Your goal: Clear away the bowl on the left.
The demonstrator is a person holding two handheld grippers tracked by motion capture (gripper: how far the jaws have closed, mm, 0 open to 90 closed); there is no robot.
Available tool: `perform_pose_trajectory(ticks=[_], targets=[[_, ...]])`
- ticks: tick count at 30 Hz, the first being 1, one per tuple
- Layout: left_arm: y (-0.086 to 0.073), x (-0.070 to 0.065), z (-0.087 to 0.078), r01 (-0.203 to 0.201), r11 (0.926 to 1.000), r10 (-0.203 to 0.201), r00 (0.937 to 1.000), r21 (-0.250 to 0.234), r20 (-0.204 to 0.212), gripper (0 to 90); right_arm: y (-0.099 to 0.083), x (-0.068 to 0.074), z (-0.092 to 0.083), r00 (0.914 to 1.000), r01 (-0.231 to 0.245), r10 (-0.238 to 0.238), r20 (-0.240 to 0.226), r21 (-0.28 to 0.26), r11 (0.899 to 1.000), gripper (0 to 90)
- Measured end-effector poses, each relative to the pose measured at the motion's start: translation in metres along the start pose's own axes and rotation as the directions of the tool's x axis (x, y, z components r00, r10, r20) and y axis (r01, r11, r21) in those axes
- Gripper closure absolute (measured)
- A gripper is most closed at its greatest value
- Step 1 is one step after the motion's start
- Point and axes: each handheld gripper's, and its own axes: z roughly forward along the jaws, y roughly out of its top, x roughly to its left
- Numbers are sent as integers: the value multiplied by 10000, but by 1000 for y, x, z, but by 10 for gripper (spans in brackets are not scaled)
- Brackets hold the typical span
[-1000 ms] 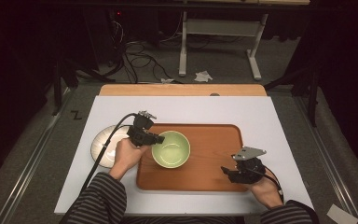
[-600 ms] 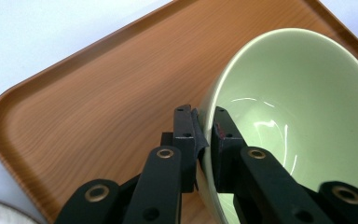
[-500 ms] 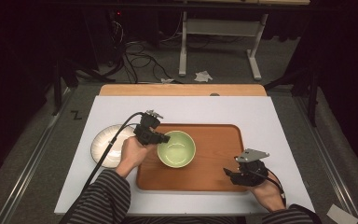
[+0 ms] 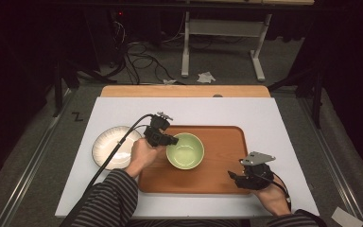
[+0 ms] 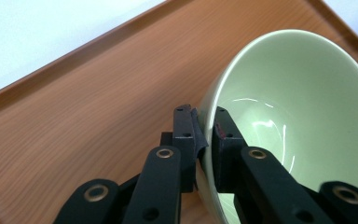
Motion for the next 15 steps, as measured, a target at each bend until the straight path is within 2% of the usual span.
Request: perform_pose_trajectory(ticks=[15], targets=[[1, 0, 12, 324, 9995, -324, 9995, -37, -66, 831, -1, 1, 0, 10000, 5, -5, 11, 63, 10000, 406]])
